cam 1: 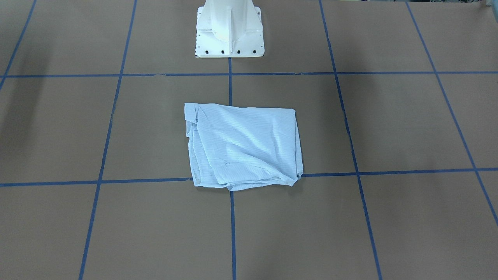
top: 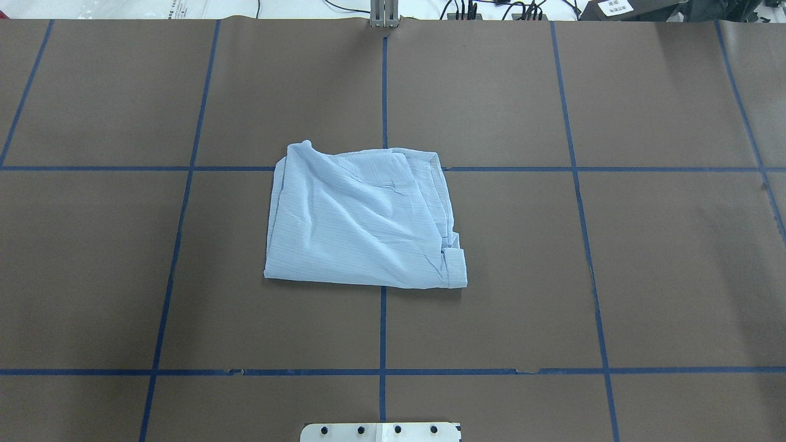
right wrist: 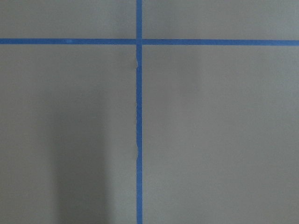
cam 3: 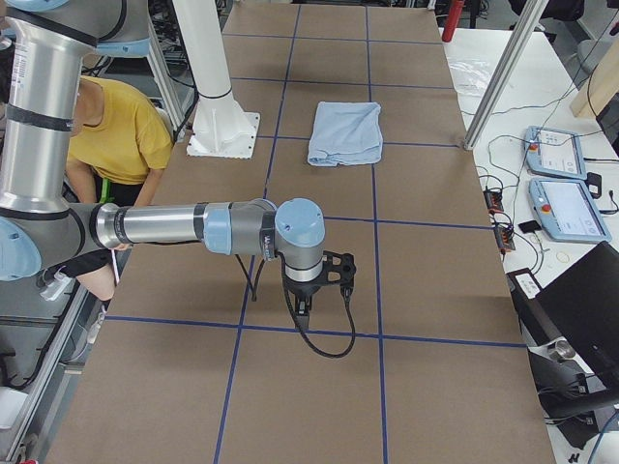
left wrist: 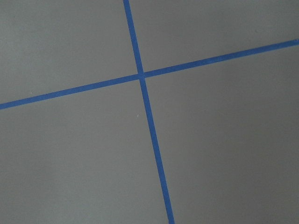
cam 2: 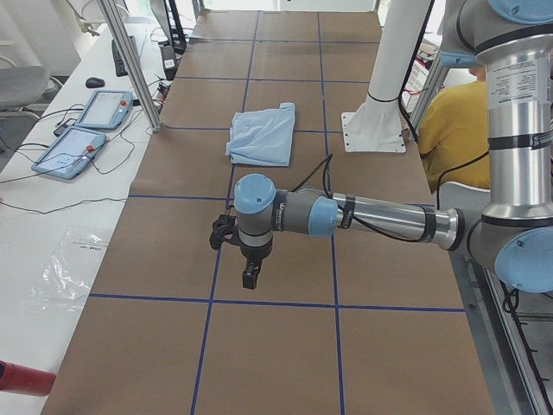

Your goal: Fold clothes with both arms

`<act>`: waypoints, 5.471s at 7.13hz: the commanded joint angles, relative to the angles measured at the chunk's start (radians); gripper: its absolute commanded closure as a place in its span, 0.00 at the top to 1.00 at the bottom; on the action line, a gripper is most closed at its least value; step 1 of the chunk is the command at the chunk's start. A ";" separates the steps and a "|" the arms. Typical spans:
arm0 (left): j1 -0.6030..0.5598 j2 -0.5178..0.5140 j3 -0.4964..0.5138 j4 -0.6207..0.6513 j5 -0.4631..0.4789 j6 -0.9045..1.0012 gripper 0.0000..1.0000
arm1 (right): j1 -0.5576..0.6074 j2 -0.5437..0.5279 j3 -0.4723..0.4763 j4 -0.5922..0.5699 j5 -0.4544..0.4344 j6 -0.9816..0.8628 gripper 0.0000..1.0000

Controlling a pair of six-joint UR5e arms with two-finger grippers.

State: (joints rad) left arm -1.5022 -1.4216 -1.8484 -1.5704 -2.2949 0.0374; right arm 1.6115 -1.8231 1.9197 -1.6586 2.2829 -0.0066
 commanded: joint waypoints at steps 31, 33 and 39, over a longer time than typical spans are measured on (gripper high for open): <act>-0.024 0.110 -0.011 -0.154 -0.006 -0.010 1.00 | -0.007 0.011 -0.044 0.037 0.003 0.002 1.00; -0.024 0.110 -0.011 -0.154 -0.006 -0.010 1.00 | -0.007 0.011 -0.044 0.037 0.003 0.002 1.00; -0.024 0.108 -0.014 -0.154 -0.006 -0.010 1.00 | -0.016 0.011 -0.045 0.051 0.004 0.004 1.00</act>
State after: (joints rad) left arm -1.5263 -1.3131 -1.8609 -1.7242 -2.3010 0.0276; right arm 1.5982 -1.8116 1.8746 -1.6082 2.2860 -0.0043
